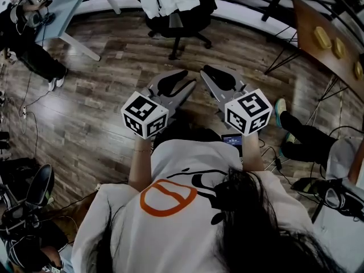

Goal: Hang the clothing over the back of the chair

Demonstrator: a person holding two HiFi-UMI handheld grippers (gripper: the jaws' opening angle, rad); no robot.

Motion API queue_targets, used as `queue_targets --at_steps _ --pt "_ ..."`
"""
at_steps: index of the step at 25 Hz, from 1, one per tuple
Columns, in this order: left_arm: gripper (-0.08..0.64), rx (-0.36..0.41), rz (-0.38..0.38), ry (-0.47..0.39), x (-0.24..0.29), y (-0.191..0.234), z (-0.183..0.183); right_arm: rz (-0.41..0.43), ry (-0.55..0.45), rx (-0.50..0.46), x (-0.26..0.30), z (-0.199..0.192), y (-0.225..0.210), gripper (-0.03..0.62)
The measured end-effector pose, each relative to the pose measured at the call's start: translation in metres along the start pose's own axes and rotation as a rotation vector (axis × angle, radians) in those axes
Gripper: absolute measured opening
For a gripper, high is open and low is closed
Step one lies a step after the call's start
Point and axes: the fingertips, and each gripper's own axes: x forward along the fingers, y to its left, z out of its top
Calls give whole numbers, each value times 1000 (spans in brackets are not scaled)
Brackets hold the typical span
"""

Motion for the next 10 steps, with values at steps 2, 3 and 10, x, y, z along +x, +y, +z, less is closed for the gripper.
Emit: queue_targets --at_steps 2,3,10 --pt "245 -2 4 -1 -1 1 -1 2 1 0 1 -1 1 64" --pt "245 -3 4 0 -1 1 -1 2 0 1 1 -1 1 64" --pt "245 -5 8 4 -6 8 -3 2 -5 -2 8 0 2 64"
